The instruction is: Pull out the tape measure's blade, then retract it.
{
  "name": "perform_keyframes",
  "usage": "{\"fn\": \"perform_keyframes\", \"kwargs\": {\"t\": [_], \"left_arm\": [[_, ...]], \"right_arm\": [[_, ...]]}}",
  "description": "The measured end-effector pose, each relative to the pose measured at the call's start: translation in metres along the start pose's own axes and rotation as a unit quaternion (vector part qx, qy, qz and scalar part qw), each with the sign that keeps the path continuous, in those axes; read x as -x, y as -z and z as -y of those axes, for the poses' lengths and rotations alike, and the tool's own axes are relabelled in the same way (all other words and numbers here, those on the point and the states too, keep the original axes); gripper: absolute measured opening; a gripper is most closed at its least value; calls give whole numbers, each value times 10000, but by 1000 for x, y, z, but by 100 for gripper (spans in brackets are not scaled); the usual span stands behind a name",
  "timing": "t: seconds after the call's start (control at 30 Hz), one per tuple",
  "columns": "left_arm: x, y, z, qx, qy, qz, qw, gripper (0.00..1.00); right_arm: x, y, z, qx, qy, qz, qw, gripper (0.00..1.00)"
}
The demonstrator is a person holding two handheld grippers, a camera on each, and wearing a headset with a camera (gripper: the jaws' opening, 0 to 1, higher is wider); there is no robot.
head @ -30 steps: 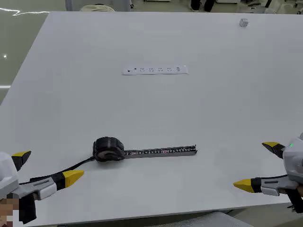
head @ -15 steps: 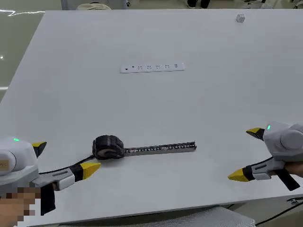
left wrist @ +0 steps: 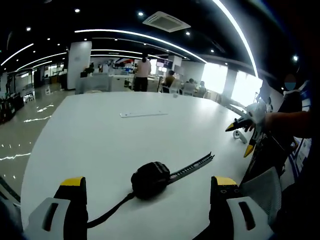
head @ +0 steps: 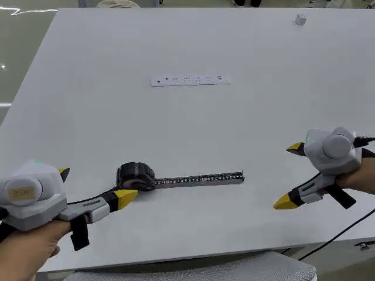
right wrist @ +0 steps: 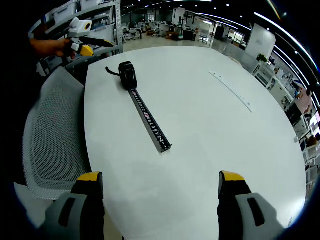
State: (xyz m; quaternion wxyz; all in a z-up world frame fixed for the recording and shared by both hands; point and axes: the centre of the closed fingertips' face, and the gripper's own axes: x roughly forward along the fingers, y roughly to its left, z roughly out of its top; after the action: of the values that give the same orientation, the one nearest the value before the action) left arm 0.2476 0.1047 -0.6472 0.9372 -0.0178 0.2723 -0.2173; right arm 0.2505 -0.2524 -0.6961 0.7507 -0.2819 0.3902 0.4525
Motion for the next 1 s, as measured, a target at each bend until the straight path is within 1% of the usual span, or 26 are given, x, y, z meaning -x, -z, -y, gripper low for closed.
{"fn": "perform_keyframes", "kwargs": {"t": [0.03, 0.17, 0.3, 0.33, 0.43, 0.5, 0.57, 0.63, 0.67, 0.73, 0.8, 0.87, 0.9, 0.93, 1.0], "left_arm": [[-2, -1, 0, 10, -50, 17, 10000, 100], [-7, -2, 5, 50, -42, 60, 10000, 100], [-12, -1, 10, -34, -101, 61, 9999, 100], [-14, -1, 9, -27, -123, 65, 9999, 100], [-19, 0, 11, -23, -204, 74, 9998, 100], [-21, -2, 12, -120, -320, 109, 9994, 100], [-24, -3, 11, -285, -495, 117, 9983, 100], [-30, -1, 19, -243, -399, 71, 9989, 100], [-31, 0, 20, -234, -397, 50, 9989, 100], [-36, 1, 22, -403, -456, 20, 9981, 100], [-38, 0, 24, -481, -507, 63, 9975, 100], [-39, -1, 22, -485, -606, 110, 9969, 100], [-40, -2, 19, -464, -744, 137, 9961, 100], [-40, -2, 19, -444, -740, 144, 9962, 100], [-41, -5, 17, -406, -827, 231, 9955, 100]], "right_arm": [[-2, -3, 2, 63, -27, -7, 10000, 98], [-7, -11, 7, 217, -123, -82, 9997, 97], [-11, -17, 10, 378, -246, -187, 9988, 96], [-12, -19, 10, 406, -295, -205, 9985, 95], [-17, -22, 9, 498, -401, -304, 9975, 94], [-21, -24, 7, 523, -524, -330, 9967, 92], [-25, -26, 4, 555, -635, -350, 9958, 90], [-29, -29, 1, 609, -718, -347, 9950, 89], [-30, -30, 0, 646, -783, -376, 9941, 88], [-34, -32, -3, 746, -920, -409, 9921, 85], [-37, -35, -5, 888, -1032, -472, 9896, 81], [-40, -37, -6, 997, -1086, -526, 9877, 80], [-43, -38, -6, 1066, -1154, -561, 9860, 78], [-44, -39, -7, 1112, -1203, -570, 9849, 76], [-47, -38, -6, 1111, -1303, -693, 9828, 70]]}}
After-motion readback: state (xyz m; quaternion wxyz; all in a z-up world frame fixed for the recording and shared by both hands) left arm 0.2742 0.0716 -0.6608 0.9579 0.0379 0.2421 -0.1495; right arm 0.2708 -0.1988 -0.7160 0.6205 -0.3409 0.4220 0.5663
